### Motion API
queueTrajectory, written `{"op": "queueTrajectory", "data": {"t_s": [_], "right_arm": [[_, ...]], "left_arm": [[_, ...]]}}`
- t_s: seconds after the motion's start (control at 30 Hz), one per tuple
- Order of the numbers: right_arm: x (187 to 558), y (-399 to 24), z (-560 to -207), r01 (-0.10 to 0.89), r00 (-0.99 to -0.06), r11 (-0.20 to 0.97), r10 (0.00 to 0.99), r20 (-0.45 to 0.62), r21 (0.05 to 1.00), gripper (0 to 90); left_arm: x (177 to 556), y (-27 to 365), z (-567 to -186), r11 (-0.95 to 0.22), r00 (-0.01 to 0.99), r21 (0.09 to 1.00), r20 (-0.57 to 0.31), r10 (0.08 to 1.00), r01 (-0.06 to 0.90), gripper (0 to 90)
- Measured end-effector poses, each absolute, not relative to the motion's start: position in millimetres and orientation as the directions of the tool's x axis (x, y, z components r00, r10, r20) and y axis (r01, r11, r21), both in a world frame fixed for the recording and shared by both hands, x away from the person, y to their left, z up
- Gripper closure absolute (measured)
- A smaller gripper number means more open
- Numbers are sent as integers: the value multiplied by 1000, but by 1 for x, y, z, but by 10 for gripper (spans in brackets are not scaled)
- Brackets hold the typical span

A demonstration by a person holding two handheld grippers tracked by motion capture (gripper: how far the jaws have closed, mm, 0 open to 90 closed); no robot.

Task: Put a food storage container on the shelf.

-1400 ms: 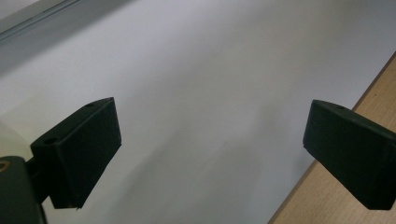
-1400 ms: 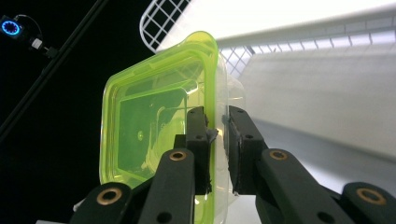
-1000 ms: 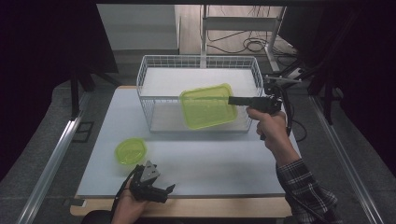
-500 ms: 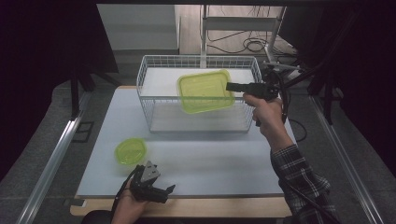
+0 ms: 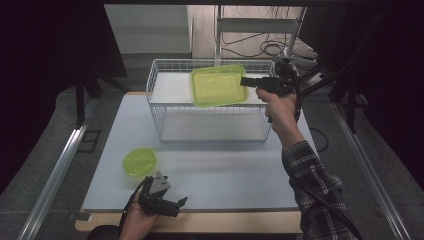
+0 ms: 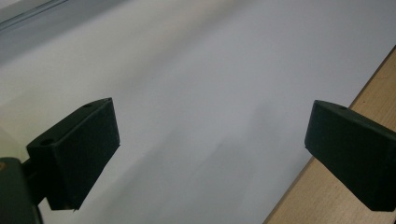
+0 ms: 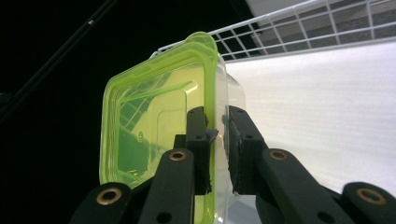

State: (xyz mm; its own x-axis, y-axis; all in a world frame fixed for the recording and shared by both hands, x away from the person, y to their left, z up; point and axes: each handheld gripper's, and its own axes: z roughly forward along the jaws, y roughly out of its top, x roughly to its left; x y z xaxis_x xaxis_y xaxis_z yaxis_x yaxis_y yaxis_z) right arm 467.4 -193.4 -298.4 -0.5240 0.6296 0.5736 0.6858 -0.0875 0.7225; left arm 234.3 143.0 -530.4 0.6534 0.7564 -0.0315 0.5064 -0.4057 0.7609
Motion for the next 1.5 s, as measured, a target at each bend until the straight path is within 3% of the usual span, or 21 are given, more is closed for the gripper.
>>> {"op": "queueTrajectory", "data": {"t_s": [0.73, 1.27, 1.43, 1.5], "right_arm": [[490, -181, -309, 691, -451, -112, 705, 547, 715, 782], [496, -177, -315, 678, -430, -46, 784, 447, 733, 692], [499, -176, -317, 681, -434, -36, 784, 443, 731, 635], [499, -176, -315, 674, -434, -13, 802, 410, 739, 574]], "left_arm": [[234, 141, -530, -415, 663, 758, -30, 748, 503, 29], [234, 141, -531, -425, 666, 754, -23, 745, 501, 29], [234, 140, -531, -425, 667, 754, -24, 744, 501, 29], [234, 140, -531, -427, 668, 754, -22, 744, 500, 29]]}}
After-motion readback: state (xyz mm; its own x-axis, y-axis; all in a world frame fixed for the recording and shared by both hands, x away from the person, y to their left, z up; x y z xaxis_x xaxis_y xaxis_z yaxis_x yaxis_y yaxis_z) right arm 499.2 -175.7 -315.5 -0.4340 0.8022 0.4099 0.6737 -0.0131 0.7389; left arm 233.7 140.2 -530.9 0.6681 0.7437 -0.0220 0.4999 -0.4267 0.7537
